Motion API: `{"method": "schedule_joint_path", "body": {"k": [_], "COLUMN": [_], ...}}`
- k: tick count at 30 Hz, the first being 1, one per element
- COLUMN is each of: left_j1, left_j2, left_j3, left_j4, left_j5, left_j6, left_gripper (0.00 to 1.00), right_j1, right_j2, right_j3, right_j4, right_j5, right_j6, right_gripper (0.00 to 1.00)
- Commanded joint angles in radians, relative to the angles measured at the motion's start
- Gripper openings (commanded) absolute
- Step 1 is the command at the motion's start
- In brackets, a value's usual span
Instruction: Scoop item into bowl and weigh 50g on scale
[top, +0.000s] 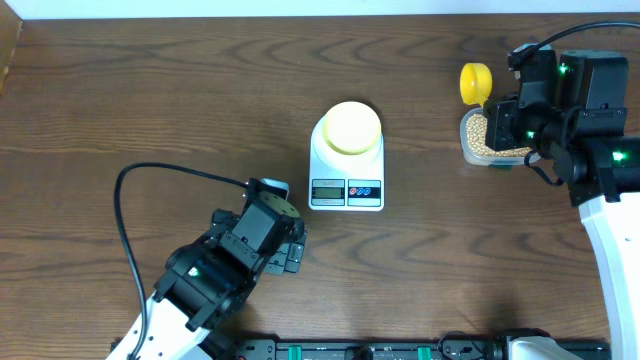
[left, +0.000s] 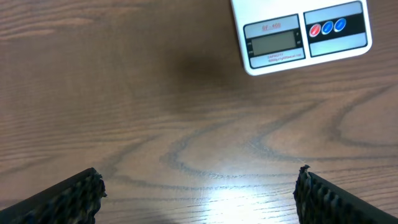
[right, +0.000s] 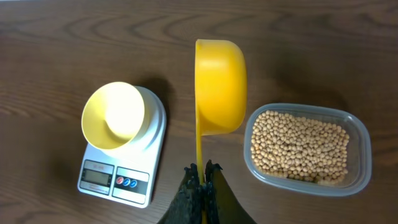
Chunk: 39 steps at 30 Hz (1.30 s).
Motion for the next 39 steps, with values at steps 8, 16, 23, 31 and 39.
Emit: {"method": "schedule_joint_path", "body": {"k": [8, 16, 23, 31, 39], "left_j1": [0.003, 0.003, 0.003, 0.003, 0.003], "left_j2": [0.015, 0.016, 0.016, 0.016, 0.016], "left_j3": [-0.002, -0.002, -0.002, -0.002, -0.002], "left_j4": [0.069, 0.108, 0.12, 0.17, 0.195], "left_j5": [-0.024, -0.024, -0.024, -0.024, 0.138], "left_j6": [-0.041, -0.041, -0.041, -0.041, -0.042], "left_gripper": [0.99, 1.0, 1.0, 1.0, 1.0], "right_j1": [0.0, 0.0, 0.002, 0.002, 0.002], "right_j2": [0.006, 0.021, 0.022, 0.022, 0.022], "right_j3": [0.004, 0.004, 0.004, 0.004, 0.004], "right_j4": [0.011, 0.037, 0.044, 0.085, 0.111], "right_j5": [-0.005, -0.002, -0.014, -0.024, -0.136], "right_j6": [-0.16, -0.166, -0.032, 0.091, 0.151], "right_gripper": [0.01, 0.01, 0.01, 0.01, 0.01]}}
